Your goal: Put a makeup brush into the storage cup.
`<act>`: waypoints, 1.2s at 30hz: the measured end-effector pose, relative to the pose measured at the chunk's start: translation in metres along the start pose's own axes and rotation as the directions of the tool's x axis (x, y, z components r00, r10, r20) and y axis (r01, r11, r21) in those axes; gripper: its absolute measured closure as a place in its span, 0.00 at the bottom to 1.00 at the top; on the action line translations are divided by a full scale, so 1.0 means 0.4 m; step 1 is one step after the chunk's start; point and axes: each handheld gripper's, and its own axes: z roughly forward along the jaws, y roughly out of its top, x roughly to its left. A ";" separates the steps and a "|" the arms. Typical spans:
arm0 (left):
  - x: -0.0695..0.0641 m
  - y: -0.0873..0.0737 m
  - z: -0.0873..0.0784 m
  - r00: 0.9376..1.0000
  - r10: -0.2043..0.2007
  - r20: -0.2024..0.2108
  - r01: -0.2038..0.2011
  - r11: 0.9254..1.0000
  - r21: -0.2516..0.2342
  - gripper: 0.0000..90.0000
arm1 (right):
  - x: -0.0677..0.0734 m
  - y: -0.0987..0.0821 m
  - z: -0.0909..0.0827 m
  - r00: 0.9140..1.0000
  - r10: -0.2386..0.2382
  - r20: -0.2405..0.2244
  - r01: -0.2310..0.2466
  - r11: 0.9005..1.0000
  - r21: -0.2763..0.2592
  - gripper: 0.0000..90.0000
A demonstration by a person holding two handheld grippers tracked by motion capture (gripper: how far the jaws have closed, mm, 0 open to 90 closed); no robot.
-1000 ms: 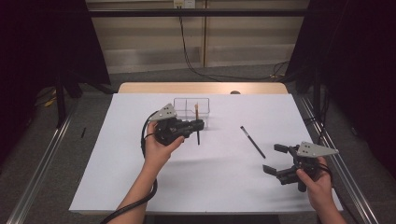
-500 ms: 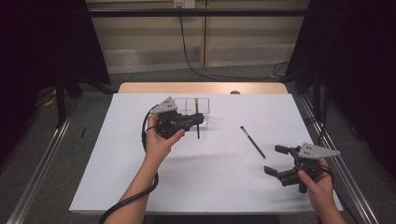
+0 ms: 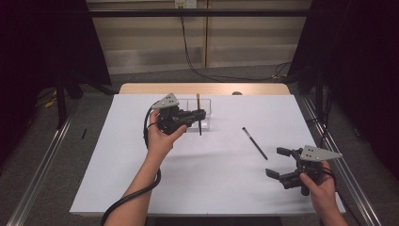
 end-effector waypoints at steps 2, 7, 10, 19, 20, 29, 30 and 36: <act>0.002 0.005 0.001 1.000 0.000 -0.004 0.000 1.000 0.001 0.92 | -0.001 0.000 -0.002 1.000 0.007 0.001 -0.007 1.000 -0.003 0.03; 0.009 0.018 0.004 1.000 0.005 -0.011 -0.005 1.000 -0.007 0.92 | -0.002 -0.002 -0.003 1.000 0.004 0.000 -0.004 1.000 -0.004 0.03; 0.012 0.022 0.011 1.000 -0.001 -0.007 0.001 1.000 -0.006 0.92 | -0.001 -0.003 -0.002 1.000 0.002 -0.001 -0.002 1.000 -0.004 0.03; 0.024 0.033 0.028 1.000 0.007 -0.027 -0.007 1.000 0.008 0.92 | -0.002 -0.004 -0.004 1.000 0.000 0.000 0.000 1.000 -0.002 0.03; 0.027 0.035 0.029 1.000 0.006 -0.026 -0.005 1.000 0.007 0.92 | -0.002 -0.004 -0.004 1.000 0.001 -0.001 -0.001 1.000 -0.002 0.03; 0.047 0.044 0.033 0.999 -0.003 -0.051 0.003 1.000 0.002 0.92 | -0.001 -0.003 -0.004 1.000 0.000 -0.001 0.000 1.000 -0.002 0.03; 0.049 0.045 0.033 0.999 -0.004 -0.055 0.004 1.000 0.000 0.92 | -0.001 -0.004 -0.004 1.000 -0.002 0.000 0.002 1.000 -0.003 0.03; 0.062 0.052 0.029 0.997 -0.001 -0.072 0.000 1.000 -0.003 0.92 | -0.002 -0.003 -0.005 1.000 -0.002 -0.002 0.002 1.000 -0.003 0.03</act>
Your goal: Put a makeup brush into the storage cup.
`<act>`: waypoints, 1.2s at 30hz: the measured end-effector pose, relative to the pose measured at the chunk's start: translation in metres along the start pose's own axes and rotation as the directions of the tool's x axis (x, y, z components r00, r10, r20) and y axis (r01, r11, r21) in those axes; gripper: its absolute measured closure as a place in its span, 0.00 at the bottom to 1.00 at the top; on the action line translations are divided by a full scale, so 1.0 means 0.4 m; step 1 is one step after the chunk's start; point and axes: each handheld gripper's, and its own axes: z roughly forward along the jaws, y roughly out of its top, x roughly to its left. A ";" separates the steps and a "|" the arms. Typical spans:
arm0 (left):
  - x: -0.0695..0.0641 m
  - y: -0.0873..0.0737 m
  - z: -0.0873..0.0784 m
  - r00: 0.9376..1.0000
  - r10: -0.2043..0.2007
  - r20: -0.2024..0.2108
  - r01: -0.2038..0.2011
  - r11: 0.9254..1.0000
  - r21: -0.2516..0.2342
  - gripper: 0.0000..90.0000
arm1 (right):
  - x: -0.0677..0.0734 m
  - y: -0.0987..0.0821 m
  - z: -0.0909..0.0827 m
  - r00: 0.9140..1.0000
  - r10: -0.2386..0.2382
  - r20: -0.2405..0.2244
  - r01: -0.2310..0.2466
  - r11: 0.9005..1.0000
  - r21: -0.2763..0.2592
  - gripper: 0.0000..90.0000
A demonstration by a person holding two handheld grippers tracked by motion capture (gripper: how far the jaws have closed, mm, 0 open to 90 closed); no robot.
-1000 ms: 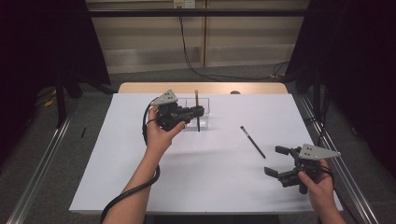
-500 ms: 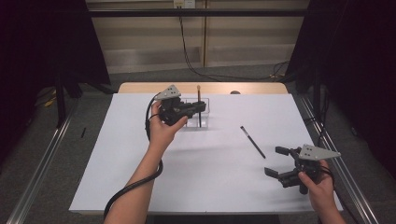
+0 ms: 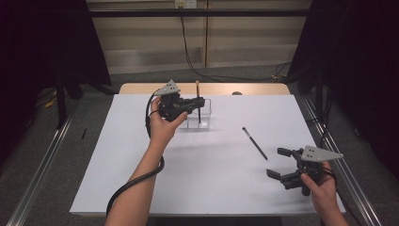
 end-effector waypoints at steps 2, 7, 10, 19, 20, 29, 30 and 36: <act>0.004 0.003 0.000 1.000 -0.004 -0.003 0.004 1.000 -0.005 0.92 | 0.000 0.000 -0.001 1.000 0.002 0.001 -0.002 1.000 0.000 0.03; 0.012 0.011 0.002 1.000 0.003 -0.021 -0.003 1.000 0.001 0.92 | -0.001 0.001 -0.002 1.000 -0.001 0.001 0.001 1.000 -0.004 0.03; 0.017 0.015 0.004 1.000 -0.001 -0.024 0.000 1.000 -0.006 0.92 | 0.000 0.000 -0.001 1.000 0.001 0.000 -0.001 1.000 0.000 0.03; 0.032 0.021 0.011 0.999 -0.007 -0.049 0.006 1.000 -0.010 0.92 | -0.001 0.000 -0.002 1.000 -0.001 -0.002 0.001 1.000 -0.001 0.03; 0.032 0.021 0.012 0.999 -0.006 -0.048 0.006 1.000 -0.011 0.92 | -0.001 0.000 -0.002 1.000 0.000 -0.002 0.000 1.000 0.000 0.03; 0.043 0.030 0.012 0.997 -0.001 -0.071 0.000 1.000 -0.013 0.92 | -0.001 -0.001 0.000 1.000 -0.004 -0.004 0.004 1.000 0.004 0.03; 0.044 0.031 0.012 0.997 -0.003 -0.077 0.002 1.000 -0.015 0.92 | -0.001 -0.001 0.000 1.000 -0.003 -0.005 0.003 1.000 0.004 0.03; 0.057 0.030 0.019 0.996 -0.008 -0.092 0.007 1.000 -0.015 0.92 | -0.001 -0.001 0.000 1.000 -0.004 -0.007 0.004 1.000 0.001 0.03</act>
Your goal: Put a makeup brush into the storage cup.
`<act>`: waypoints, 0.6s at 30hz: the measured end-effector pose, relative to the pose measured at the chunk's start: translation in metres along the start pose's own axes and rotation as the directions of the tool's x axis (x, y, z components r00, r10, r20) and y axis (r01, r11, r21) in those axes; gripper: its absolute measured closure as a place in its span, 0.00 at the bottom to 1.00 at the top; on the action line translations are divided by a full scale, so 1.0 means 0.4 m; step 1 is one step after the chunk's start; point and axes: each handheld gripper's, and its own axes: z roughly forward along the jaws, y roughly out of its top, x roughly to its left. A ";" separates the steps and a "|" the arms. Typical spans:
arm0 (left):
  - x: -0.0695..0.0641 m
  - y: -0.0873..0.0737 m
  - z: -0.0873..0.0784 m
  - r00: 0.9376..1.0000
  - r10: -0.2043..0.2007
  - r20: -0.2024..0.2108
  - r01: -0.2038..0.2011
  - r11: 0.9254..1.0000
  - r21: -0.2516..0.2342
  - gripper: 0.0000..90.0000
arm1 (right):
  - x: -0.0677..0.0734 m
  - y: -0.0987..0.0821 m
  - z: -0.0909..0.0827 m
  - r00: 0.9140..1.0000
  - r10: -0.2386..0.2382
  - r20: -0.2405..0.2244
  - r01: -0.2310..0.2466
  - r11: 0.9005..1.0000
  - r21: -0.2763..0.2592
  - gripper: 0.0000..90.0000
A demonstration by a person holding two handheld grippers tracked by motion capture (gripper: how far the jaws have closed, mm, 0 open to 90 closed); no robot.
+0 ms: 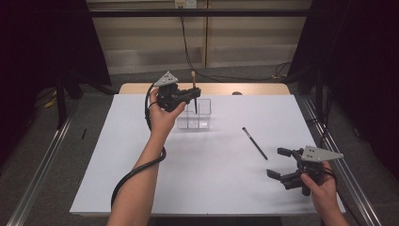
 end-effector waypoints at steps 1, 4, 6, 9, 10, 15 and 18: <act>0.002 0.000 0.001 1.000 -0.001 -0.008 0.001 1.000 0.002 0.92 | 0.001 0.000 0.000 1.000 -0.001 0.001 0.001 1.000 0.000 0.03; 0.009 0.002 0.003 1.000 -0.003 -0.017 0.003 1.000 -0.003 0.92 | 0.001 0.000 -0.001 1.000 -0.002 0.001 0.002 1.000 0.000 0.03; 0.010 0.005 0.004 1.000 0.000 -0.025 0.000 1.000 -0.009 0.92 | 0.000 0.000 -0.001 1.000 -0.001 -0.001 0.001 1.000 -0.001 0.03; 0.013 0.009 0.006 1.000 0.001 -0.029 -0.001 1.000 -0.012 0.92 | -0.001 0.000 0.000 1.000 0.000 -0.003 0.000 1.000 -0.001 0.03; 0.014 0.010 0.007 0.999 0.000 -0.033 0.000 1.000 -0.014 0.92 | -0.001 -0.001 0.001 1.000 -0.002 -0.002 0.002 1.000 -0.002 0.03; 0.019 0.012 0.010 0.999 0.008 -0.051 -0.009 1.000 -0.007 0.92 | 0.000 0.000 0.001 1.000 -0.002 -0.005 0.002 1.000 -0.001 0.03; 0.023 0.012 0.010 0.998 0.010 -0.060 -0.010 1.000 -0.010 0.92 | 0.000 0.000 0.001 1.000 -0.003 -0.006 0.003 1.000 -0.002 0.03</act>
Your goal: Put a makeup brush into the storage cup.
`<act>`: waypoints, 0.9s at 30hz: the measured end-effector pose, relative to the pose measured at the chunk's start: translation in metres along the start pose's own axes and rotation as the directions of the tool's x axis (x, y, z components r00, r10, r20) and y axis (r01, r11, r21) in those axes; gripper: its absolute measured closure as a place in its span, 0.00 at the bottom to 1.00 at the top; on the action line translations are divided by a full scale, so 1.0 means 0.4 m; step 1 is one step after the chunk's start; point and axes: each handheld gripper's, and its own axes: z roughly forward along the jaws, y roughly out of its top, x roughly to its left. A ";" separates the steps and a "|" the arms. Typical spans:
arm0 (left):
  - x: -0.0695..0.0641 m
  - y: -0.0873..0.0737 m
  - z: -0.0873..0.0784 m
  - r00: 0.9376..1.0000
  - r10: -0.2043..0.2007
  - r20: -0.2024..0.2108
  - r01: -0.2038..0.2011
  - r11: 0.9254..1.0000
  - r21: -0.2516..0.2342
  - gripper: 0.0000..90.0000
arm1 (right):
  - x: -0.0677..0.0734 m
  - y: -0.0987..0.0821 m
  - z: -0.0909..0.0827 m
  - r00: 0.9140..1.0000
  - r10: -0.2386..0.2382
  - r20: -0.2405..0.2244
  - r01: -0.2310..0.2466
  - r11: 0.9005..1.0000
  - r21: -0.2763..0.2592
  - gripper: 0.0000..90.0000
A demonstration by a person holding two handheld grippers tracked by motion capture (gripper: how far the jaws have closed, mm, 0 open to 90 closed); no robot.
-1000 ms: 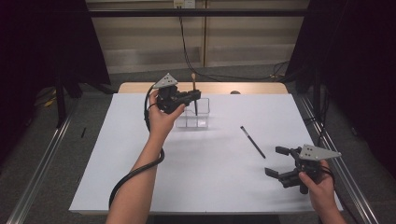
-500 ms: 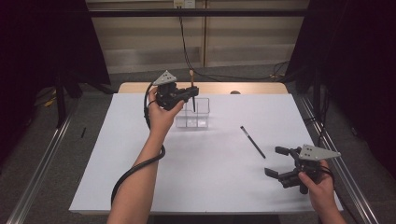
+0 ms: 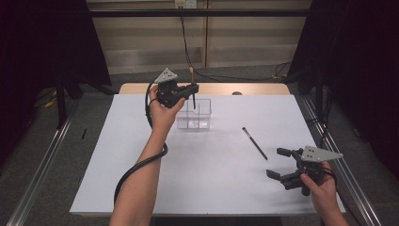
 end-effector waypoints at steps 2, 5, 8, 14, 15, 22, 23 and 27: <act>0.004 0.000 -0.002 1.000 -0.003 -0.006 0.003 1.000 0.002 0.92 | 0.000 0.000 0.000 1.000 -0.001 0.000 0.001 1.000 0.001 0.03; 0.010 -0.002 -0.004 1.000 -0.003 -0.011 0.003 1.000 0.001 0.92 | 0.000 0.000 0.000 1.000 -0.002 -0.001 0.002 1.000 0.001 0.03; 0.016 -0.004 -0.009 1.000 -0.004 -0.022 0.004 1.000 0.001 0.92 | 0.000 0.000 0.000 1.000 -0.001 -0.002 0.001 1.000 0.001 0.03; 0.028 -0.003 -0.021 0.999 0.006 -0.043 -0.005 1.000 0.003 0.92 | 0.001 0.000 0.001 1.000 -0.002 -0.004 0.002 1.000 0.001 0.03; 0.029 -0.003 -0.024 0.999 0.002 -0.045 -0.002 1.000 0.001 0.92 | 0.001 0.001 0.001 1.000 -0.002 -0.005 0.002 1.000 0.001 0.03; 0.044 -0.005 -0.041 0.997 0.013 -0.073 -0.012 1.000 0.004 0.92 | 0.000 0.000 0.003 1.000 -0.003 -0.005 0.003 1.000 0.006 0.03; 0.047 -0.006 -0.043 0.997 0.011 -0.075 -0.011 1.000 0.003 0.92 | 0.001 0.000 0.003 1.000 -0.003 -0.005 0.003 1.000 0.007 0.03; 0.055 -0.012 -0.049 0.996 0.008 -0.087 -0.008 1.000 0.002 0.92 | 0.001 0.000 0.004 1.000 -0.006 -0.006 0.006 1.000 0.007 0.03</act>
